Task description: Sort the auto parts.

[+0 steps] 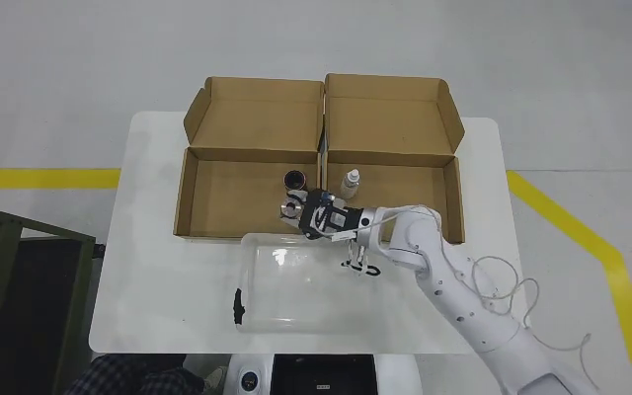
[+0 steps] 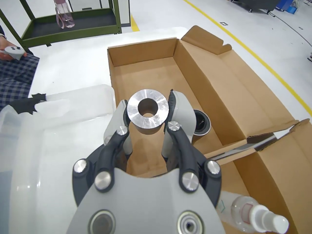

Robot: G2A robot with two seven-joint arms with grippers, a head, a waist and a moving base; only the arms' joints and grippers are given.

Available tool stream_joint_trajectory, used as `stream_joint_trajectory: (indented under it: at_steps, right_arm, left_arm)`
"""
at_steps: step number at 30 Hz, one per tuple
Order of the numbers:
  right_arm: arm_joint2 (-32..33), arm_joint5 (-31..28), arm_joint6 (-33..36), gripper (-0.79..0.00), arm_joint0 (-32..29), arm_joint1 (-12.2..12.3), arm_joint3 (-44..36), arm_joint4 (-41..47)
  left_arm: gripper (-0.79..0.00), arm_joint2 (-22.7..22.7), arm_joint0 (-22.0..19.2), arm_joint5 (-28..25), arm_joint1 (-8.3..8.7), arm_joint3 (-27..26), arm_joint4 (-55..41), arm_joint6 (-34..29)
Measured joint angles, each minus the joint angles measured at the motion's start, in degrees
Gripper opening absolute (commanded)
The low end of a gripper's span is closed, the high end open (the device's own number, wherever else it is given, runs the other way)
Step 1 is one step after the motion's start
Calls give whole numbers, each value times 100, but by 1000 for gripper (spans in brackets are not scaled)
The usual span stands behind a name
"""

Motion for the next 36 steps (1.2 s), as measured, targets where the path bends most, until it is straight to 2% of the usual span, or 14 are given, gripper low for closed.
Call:
stream_joint_trajectory:
  at_steps: [17,36]
  right_arm:
    - [-745,111,55,-785,851,-303,968,-643]
    - [-1054,-52,158,-785,1145,-507,1554,-817]
  left_arm:
    - [0,0,0,0,0,0,0,0]
    - [0,0,0,0,0,0,0,0]
